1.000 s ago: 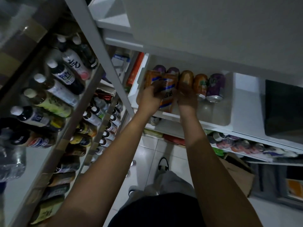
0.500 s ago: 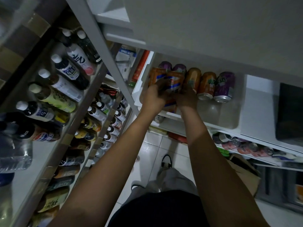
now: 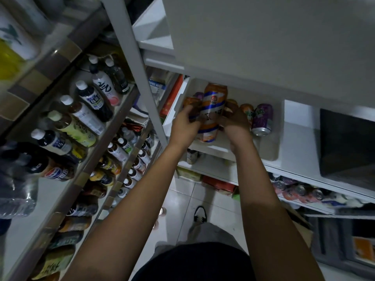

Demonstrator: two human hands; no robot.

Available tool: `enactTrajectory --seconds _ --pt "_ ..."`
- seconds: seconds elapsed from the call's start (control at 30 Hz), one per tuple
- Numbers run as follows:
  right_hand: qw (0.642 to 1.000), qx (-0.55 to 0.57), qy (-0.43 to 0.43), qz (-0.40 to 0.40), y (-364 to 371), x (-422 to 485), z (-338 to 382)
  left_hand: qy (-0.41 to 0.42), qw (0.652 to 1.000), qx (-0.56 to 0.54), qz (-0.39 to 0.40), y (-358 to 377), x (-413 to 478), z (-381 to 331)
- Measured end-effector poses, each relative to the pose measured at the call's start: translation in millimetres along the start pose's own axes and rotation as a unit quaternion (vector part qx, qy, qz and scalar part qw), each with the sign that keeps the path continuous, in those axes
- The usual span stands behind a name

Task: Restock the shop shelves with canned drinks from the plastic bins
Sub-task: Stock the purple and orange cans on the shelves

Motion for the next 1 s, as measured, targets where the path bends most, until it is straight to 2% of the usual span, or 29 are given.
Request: enactTrajectory --seconds 0.17,0.3,0.5,0.8,1.0 --pt "1.0 0.004 -0.028 0.013 15.2 -38.0 8.2 0.032 0.998 -0.045 -0.024 -25.4 -33.1 -8.2" --pt "0.999 0.042 -0.018 0.024 37.9 -69.6 17.2 0.052 0.994 -0.079 -0.045 -54.4 -64.5 -12.1" --pt "0.996 0.063 -0.022 0.066 91.7 -112.8 26.0 0.039 0.99 -0.091 -0.099 -116.2 -110.5 -11.7" --pt "0.978 0.069 -0.082 0.181 204.9 -152.9 58.6 0.083 0.964 -0.097 -0.235 -230.5 -170.7 -22.6" --pt "0.959 0.072 -0.1 0.257 272.8 -166.8 83.8 0.11 0.933 -0.083 -0.334 -291.7 -194.6 -29.5"
Point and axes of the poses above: each hand's wrist, its own x-axis towards the middle knuckle, its own y-axis out of the palm, z = x × y, the point moved 4 cm from there along x, towards the middle knuckle, and after that the axes turned 4 degrees about -x, right-handed, at the moved point
